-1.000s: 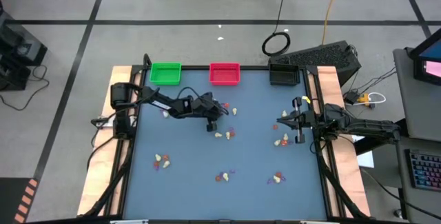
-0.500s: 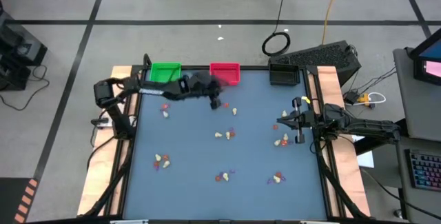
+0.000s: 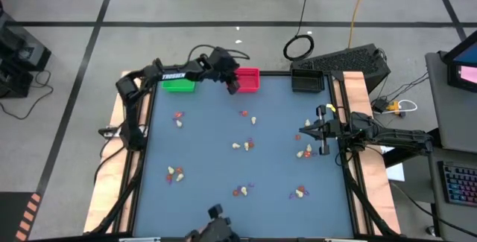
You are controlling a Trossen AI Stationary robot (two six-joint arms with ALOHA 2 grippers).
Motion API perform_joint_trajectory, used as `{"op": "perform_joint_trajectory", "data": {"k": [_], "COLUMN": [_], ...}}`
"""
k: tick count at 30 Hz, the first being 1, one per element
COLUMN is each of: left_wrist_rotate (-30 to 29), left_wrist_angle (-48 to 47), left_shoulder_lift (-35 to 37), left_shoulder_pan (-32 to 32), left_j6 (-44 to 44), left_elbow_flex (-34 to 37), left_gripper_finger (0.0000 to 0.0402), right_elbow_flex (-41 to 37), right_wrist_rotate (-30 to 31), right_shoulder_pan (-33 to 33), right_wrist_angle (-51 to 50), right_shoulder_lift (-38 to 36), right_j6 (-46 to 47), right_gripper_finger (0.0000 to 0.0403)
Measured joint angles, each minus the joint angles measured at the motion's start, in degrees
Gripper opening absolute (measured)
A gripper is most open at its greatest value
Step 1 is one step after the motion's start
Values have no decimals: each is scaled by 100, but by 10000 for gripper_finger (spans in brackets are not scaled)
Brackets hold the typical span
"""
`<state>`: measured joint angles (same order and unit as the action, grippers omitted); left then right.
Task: Sort Halloween decoration
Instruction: Put the orange pumpkin toy into the red bin
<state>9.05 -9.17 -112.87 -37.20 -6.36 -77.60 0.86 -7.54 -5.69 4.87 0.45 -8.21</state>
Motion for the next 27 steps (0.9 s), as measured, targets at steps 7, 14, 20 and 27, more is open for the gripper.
{"op": "perform_joint_trajectory", "data": {"k": [7, 14, 20, 27], "left_wrist_rotate": [328, 283, 270, 246], "left_wrist_angle": [-228, -454, -529, -543], "left_shoulder_lift": [-557, -880, -891, -891], "left_shoulder_pan": [-69, -121, -123, -119], "left_j6": [-173, -318, -355, -340], "left_elbow_flex": [-435, -817, -833, -833], "left_gripper_finger": [91, 91, 91, 106], "right_elbow_flex": [0, 1, 7, 165], "right_wrist_rotate": [-1, -1, -54, -312], "right_shoulder_pan": [1, 1, 2, 13], "right_wrist_angle": [1, 1, 22, 46], "right_shoulder_lift": [0, 0, 0, 0], "right_j6": [1, 1, 141, 1039], "right_gripper_finger": [0, 0, 0, 0]}}
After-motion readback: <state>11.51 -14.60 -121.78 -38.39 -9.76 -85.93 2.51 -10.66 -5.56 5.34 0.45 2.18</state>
